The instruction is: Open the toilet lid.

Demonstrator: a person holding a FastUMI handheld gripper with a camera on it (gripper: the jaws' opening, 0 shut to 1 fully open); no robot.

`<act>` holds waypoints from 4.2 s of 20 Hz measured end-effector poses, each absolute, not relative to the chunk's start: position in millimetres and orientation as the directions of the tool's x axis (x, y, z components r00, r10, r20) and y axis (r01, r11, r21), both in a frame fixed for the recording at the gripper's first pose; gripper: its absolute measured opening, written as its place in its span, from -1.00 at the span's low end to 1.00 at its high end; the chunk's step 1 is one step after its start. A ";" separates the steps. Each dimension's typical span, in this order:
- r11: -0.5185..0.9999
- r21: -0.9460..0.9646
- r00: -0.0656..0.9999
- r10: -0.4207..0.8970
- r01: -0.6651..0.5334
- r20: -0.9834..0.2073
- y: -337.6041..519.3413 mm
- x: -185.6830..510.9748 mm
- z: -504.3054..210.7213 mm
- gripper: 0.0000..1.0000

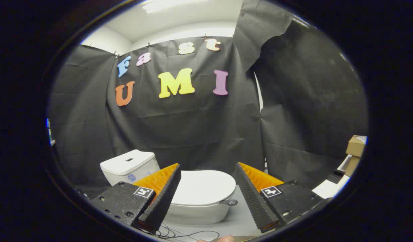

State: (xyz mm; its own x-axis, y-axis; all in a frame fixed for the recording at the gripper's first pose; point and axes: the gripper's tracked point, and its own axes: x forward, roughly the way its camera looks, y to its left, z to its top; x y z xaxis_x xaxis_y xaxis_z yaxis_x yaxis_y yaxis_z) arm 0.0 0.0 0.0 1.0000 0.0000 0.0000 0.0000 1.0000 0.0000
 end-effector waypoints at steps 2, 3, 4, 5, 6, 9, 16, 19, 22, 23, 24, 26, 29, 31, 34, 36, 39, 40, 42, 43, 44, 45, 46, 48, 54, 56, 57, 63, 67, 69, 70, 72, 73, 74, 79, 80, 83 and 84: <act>1.000 0.015 1.000 -0.001 0.001 -0.006 -1.2 0.6 -0.8 1.00; 1.000 0.015 1.000 0.001 -0.001 -0.006 0.0 0.5 -2.2 1.00; 1.000 0.008 1.000 0.004 -0.004 -0.006 0.9 1.9 -3.1 1.00; 1.000 -0.007 1.000 0.006 -0.006 -0.008 2.6 2.8 -5.2 1.00; 1.000 -0.025 1.000 0.006 -0.006 -0.008 2.4 4.1 -5.6 1.00; 0.997 -0.077 1.000 0.008 -0.008 0.004 3.0 5.5 -5.1 1.00; 0.997 -0.077 1.000 0.009 -0.010 -0.016 -0.6 9.8 -10.5 1.00; 0.998 -0.063 0.999 0.025 -0.027 -0.033 -1.5 10.3 -14.8 1.00; 0.998 -0.055 0.999 0.026 -0.028 -0.042 -3.9 14.0 -18.0 1.00; 0.998 -0.060 0.999 0.024 -0.026 -0.045 -4.6 15.3 -20.2 1.00; 0.997 -0.067 0.999 0.021 -0.024 -0.046 -6.0 16.5 -21.2 1.00; 0.997 -0.080 0.999 0.011 -0.015 -0.051 -9.1 19.8 -25.4 1.00; 0.996 -0.092 0.998 0.012 -0.018 -0.066 -9.5 20.0 -33.0 1.00; 0.995 -0.100 0.997 0.009 -0.017 -0.075 -11.5 23.7 -38.3 1.00; 0.995 -0.097 0.990 0.010 -0.024 -0.138 -14.4 30.0 -55.1 1.00; 0.996 -0.081 0.973 0.013 -0.032 -0.232 -16.9 29.6 -80.6 1.00; 0.998 -0.062 0.964 -0.030 0.015 -0.266 -33.4 29.7 -86.9 1.00; 0.997 -0.070 0.963 -0.041 0.023 -0.265 -36.4 32.4 -87.5 1.00; 0.994 -0.100 0.959 -0.066 0.040 -0.275 -43.2 39.4 -90.7 1.00; 0.992 -0.112 0.955 -0.079 0.048 -0.287 -47.3 43.9 -92.4 1.00; 0.991 -0.116 0.951 -0.092 0.060 -0.296 -50.4 48.6 -91.0 1.00; 0.992 -0.111 0.945 -0.092 0.060 -0.315 -50.9 53.2 -91.6 1.00; 0.993 -0.104 0.935 -0.087 0.055 -0.343 -50.6 58.6 -93.9 1.00; 0.996 -0.075 0.910 -0.066 0.038 -0.410 -51.2 70.2 -104.2 1.00; 0.995 0.071 0.813 -0.020 0.076 -0.582 -66.7 104.8 -132.9 1.00; 0.987 0.132 0.776 0.012 0.092 -0.631 -68.1 120.4 -145.9 1.00; 0.981 0.154 0.756 0.014 0.116 -0.654 -72.5 126.3 -153.6 1.00; 0.955 0.227 0.689 0.034 0.191 -0.724 -90.9 147.7 -187.9 0.97; 0.932 0.269 0.653 0.048 0.242 -0.755 -100.9 157.3 -210.7 0.97; 0.919 0.298 0.639 0.069 0.258 -0.766 -101.4 161.3 -220.6 0.97; 0.914 0.312 0.636 0.081 0.261 -0.768 -101.5 163.7 -224.8 0.96; 0.891 0.356 0.631 0.108 0.282 -0.768 -102.2 168.6 -229.8 0.96; 0.878 0.379 0.630 0.119 0.294 -0.767 -103.5 167.8 -230.8 0.96; 0.868 0.393 0.633 0.125 0.303 -0.764 -106.0 169.0 -233.3 0.94; 0.849 0.435 0.663 0.144 0.299 -0.735 -110.3 182.7 -254.7 0.78; 0.843 0.451 0.674 0.153 0.293 -0.723 -111.2 184.6 -257.3 0.66; 0.825 0.496 0.686 0.195 0.272 -0.701 -106.7 184.9 -264.1 0.58; 0.820 0.507 0.693 0.202 0.267 -0.692 -107.7 186.5 -265.5 0.56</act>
State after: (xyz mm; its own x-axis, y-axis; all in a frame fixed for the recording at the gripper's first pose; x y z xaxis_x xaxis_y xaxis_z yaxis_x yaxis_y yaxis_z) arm 186.5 -107.7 -265.5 0.6934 0.2022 -0.6916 0.2668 0.8196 0.5071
